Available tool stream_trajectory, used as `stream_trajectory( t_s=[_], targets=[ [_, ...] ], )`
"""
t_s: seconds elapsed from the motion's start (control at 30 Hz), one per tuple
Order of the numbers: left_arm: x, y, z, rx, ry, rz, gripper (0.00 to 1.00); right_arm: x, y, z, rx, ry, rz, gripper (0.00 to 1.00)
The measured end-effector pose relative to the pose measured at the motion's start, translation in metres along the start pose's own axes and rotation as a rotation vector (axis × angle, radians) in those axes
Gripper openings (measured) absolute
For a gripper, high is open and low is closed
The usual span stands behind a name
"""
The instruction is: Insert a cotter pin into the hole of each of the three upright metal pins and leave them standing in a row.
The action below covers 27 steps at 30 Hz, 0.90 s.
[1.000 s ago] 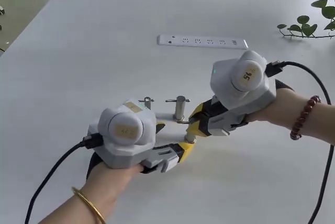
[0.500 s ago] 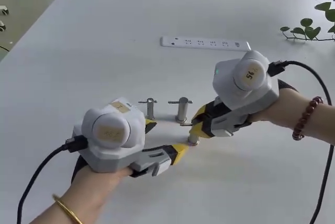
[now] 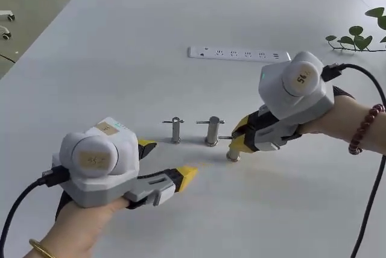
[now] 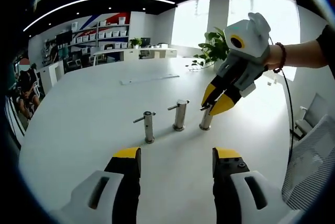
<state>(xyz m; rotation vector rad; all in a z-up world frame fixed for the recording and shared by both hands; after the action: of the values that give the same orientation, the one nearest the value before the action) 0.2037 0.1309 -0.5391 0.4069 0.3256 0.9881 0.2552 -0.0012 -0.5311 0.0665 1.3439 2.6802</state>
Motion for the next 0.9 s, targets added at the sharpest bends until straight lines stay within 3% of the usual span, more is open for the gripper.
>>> stream_trajectory(
  t_s=[0.23,0.9],
  targets=[
    [0.001,0.003,0.006,-0.029,0.006,0.004,0.59,-0.013,0.006,-0.008,0.004,0.000,-0.014,0.08],
    [0.002,0.001,0.003,-0.022,0.007,0.002,0.59,-0.036,0.008,-0.019,0.026,0.011,-0.018,0.08]
  ],
)
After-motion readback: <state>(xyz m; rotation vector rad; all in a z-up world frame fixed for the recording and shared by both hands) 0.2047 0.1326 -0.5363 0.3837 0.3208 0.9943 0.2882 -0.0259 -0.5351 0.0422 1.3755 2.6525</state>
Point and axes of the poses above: the centre of the closed fingertips' face, and the gripper's own axes: y roughly backward along the fingers, x roughly to its left, z roughly out of its top, the point moved 3 cm from there along y, roughly backward along the fingers, and after that the axes turned 4 degrees about z, right-handed, at the moved point
